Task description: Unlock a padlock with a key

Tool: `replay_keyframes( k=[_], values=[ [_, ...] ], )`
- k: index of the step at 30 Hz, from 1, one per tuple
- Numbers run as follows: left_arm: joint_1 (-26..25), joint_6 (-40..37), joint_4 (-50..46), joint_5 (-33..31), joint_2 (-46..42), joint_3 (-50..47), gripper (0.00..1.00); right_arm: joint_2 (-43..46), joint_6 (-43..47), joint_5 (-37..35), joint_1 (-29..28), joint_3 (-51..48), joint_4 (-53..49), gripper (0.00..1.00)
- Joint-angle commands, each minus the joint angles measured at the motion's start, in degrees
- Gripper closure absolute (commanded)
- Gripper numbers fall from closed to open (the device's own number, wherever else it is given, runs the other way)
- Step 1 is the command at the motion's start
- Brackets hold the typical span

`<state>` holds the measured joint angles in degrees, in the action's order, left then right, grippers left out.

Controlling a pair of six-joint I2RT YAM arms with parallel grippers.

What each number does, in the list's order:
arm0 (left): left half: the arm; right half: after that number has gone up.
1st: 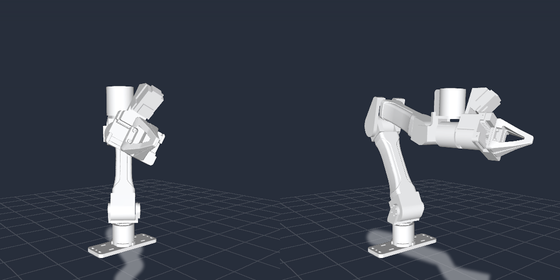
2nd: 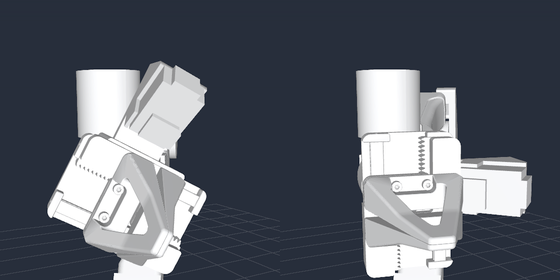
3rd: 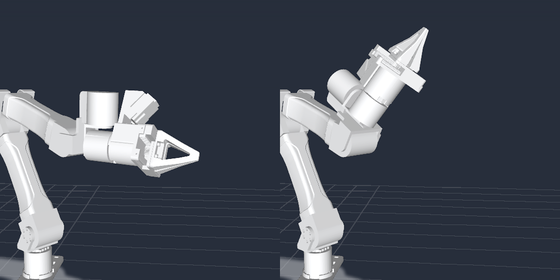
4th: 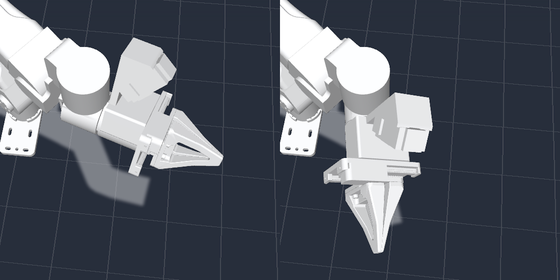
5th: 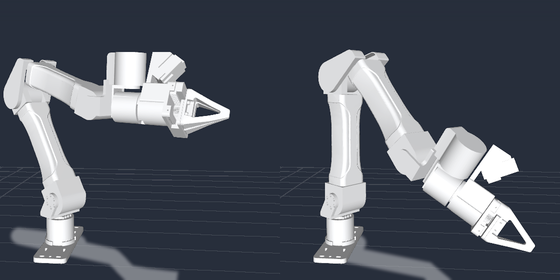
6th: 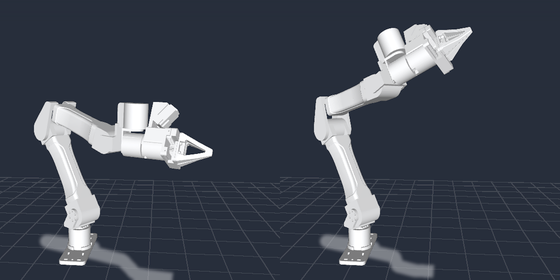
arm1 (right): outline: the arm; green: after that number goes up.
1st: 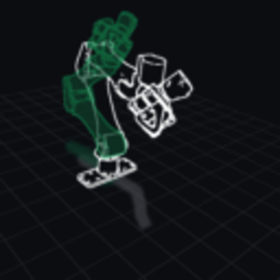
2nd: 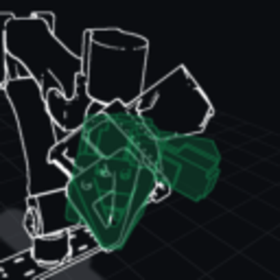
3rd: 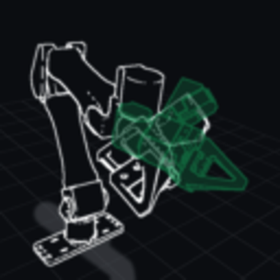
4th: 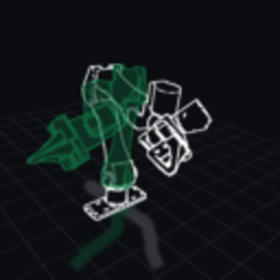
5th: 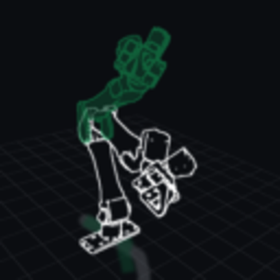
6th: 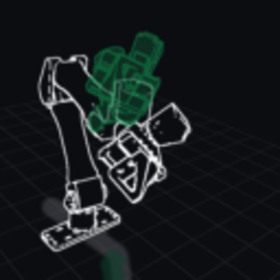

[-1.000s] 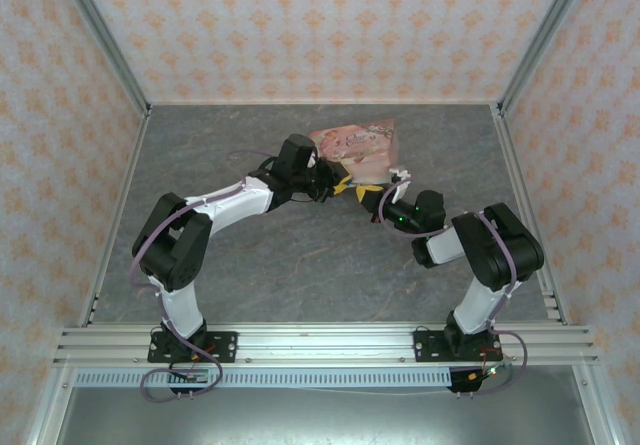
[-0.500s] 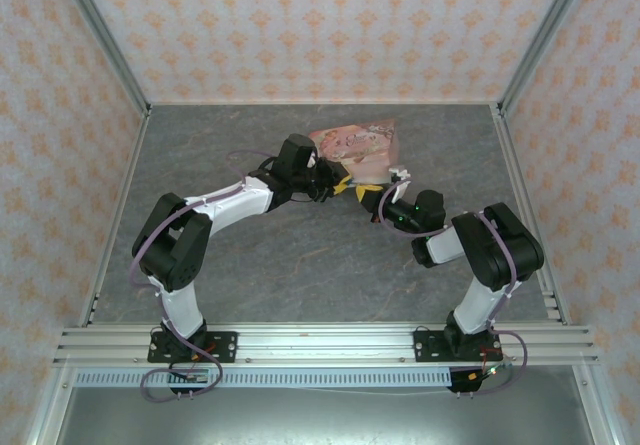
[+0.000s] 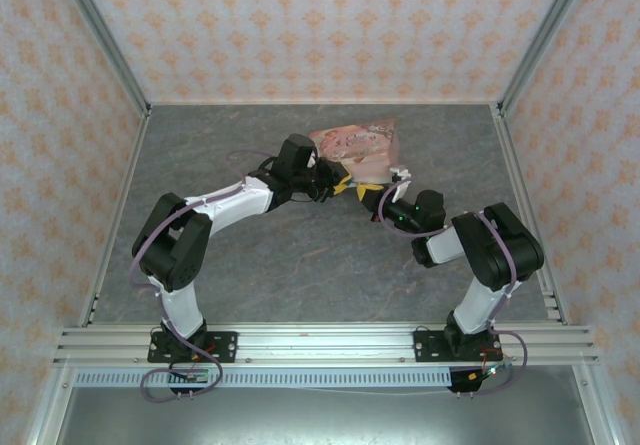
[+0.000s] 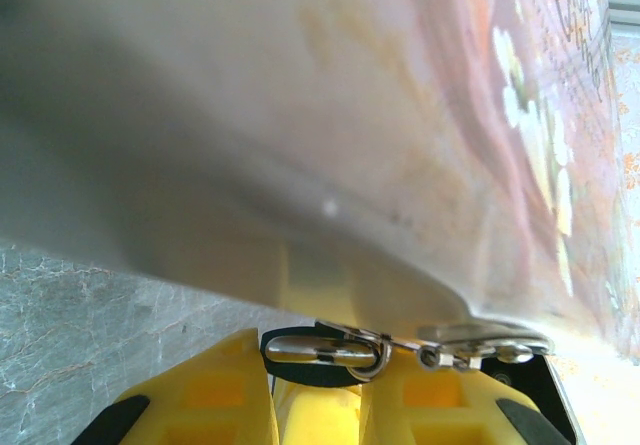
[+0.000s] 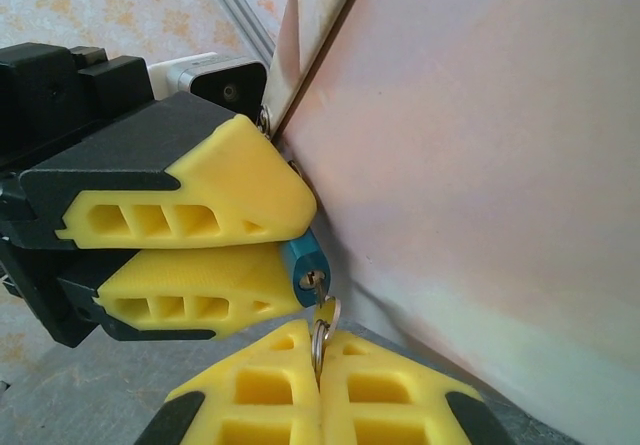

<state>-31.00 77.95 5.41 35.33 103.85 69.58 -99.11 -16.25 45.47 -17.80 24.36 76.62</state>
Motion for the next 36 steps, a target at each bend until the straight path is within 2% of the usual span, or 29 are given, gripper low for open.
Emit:
replay_keyframes(
  k=[1,21,36],
  values=[
    [0.3,-0.5,1.3,2.2,-2.7,0.9,0.85,0.5,0.8,2.3,0.3,1.0,3.7,1.00],
    [0.2,-0.3,1.6,2.5,-2.7,0.5,0.85,1.4,1.4,0.0,0.3,0.7,3.7,1.00],
    [0.1,-0.1,1.9,3.1,-2.5,0.6,0.85,1.8,1.1,1.9,0.3,1.7,3.7,1.00]
  ],
)
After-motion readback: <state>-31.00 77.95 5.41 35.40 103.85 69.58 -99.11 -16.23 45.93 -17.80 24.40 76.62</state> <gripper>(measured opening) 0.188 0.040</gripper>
